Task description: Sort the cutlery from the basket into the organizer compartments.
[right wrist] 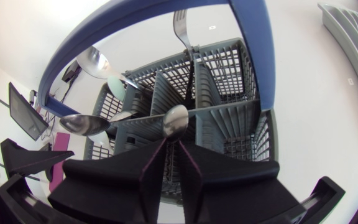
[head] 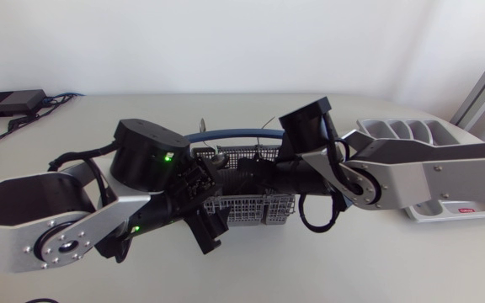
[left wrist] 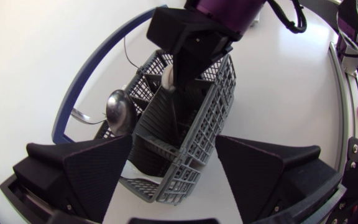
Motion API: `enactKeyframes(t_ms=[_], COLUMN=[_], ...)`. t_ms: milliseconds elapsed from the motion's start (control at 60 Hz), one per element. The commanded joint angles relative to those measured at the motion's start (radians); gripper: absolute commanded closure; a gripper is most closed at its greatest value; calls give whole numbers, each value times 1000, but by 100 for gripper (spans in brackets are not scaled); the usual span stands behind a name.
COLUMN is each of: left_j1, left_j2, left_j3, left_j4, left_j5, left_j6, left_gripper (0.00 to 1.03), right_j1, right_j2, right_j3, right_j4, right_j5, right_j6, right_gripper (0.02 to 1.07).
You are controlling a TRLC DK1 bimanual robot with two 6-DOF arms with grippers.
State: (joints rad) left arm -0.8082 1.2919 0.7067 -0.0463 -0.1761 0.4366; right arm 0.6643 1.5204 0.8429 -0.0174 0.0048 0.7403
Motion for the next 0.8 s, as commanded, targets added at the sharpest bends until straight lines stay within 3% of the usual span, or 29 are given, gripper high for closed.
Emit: enactKeyframes(t_ms=[0,83,783], left_j1=[-6,-6,-13], left_j2=[-16,-16,-17], left_j3=[-26,-26,-29], left_j4=[5,6,6], left_j5=[6,6,6], left_j6=[-25,-25,-27], left_gripper=[11,11,11], right_j1=[-12,-19,-29], right_j2=[12,9,34], right_j3=[-16,-16,-15], right_j4=[17,16,99], right_j5=[12,11,3], right_j6=[13,14,-28], right_gripper=[74,57,61])
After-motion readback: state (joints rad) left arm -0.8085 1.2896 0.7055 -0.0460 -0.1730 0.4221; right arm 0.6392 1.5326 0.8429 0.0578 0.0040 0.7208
